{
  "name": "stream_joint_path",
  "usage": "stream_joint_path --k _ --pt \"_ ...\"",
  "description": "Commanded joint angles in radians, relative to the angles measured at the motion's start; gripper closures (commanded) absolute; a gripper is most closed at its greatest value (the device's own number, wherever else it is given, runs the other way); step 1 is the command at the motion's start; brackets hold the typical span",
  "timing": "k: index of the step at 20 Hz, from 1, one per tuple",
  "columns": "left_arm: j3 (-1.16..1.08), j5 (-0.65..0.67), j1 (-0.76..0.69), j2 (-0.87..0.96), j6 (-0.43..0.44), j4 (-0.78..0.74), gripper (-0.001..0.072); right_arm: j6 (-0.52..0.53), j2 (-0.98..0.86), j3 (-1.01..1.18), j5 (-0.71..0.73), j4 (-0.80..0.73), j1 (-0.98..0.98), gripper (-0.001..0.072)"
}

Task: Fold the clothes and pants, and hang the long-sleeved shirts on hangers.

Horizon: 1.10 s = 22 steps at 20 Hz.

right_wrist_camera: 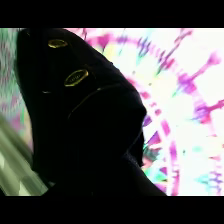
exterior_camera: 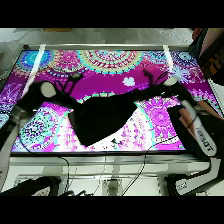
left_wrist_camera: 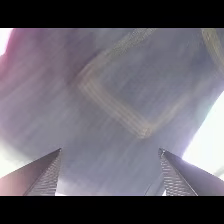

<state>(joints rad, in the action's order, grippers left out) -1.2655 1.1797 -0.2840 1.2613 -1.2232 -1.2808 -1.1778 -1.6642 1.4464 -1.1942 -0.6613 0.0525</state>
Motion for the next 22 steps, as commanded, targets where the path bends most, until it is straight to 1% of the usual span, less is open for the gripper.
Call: stream_joint_path --k 1,3,5,7,9,11,14,15,16,17,18,19,20,21,22 --pt "-0.098 -0.061 0.001 -0.118 0.0 -0.081 0.0014 -0.259 0.099 0.168 0.0 -0.166 -0.138 0.0678" --pt "-0.1 -0.15 0.001 -0.206 0.0 -0.1 0.0014 -0.361 0.178 0.237 -0.003 -0.233 -0.242 0.0677" --pt "-0.1 -0.213 0.001 -0.28 0.0 -0.108 0.0014 -0.439 0.264 0.293 -0.022 -0.311 -0.351 0.0678" --pt "-0.1 -0.258 0.001 -0.34 0.0 -0.112 0.0015 -0.534 0.354 0.324 -0.052 -0.395 -0.459 0.0677" --pt "-0.1 -0.295 0.001 -0.386 0.0 -0.127 0.0015 -0.596 0.441 0.326 -0.105 -0.485 -0.554 0.0678" --pt "-0.1 -0.319 0.001 -0.412 0.0 -0.13 0.0015 -0.64 0.502 0.326 -0.227 -0.635 -0.635 0.0678" --pt "-0.1 -0.328 0.001 -0.421 0.0 -0.129 0.0015 -0.648 0.529 0.326 -0.521 -0.906 -0.739 0.0678" --pt "-0.1 -0.328 0.001 -0.421 0.0 -0.129 0.0015 -0.647 0.525 0.324 -0.594 -0.962 -0.773 0.0677" --pt "-0.1 -0.328 0.001 -0.421 0.0 -0.129 0.0015 -0.647 0.52 0.323 -0.642 -0.987 -0.809 0.0677" --pt "-0.1 -0.327 0.001 -0.421 0.0 -0.129 0.0015 -0.647 0.518 0.323 -0.641 -0.988 -0.842 0.0665" --pt "-0.1 -0.327 0.001 -0.421 0.0 -0.129 0.0015 -0.647 0.518 0.323 -0.635 -0.988 -0.863 0.055" --pt "-0.1 -0.328 0.001 -0.421 0.0 -0.129 0.0015 -0.647 0.518 0.323 -0.62 -0.988 -0.876 0.0294" --pt "-0.1 -0.328 0.001 -0.421 -0.001 -0.129 0.0015 -0.647 0.518 0.323 -0.608 -0.988 -0.88 -0.0001" --pt "-0.1 -0.328 0.001 -0.421 0.0 -0.129 0.0015 -0.642 0.518 0.323 -0.599 -0.988 -0.882 0.002" --pt "-0.1 -0.328 0.001 -0.421 0.0 -0.129 0.0015 -0.642 0.518 0.323 -0.587 -0.985 -0.882 0.002"
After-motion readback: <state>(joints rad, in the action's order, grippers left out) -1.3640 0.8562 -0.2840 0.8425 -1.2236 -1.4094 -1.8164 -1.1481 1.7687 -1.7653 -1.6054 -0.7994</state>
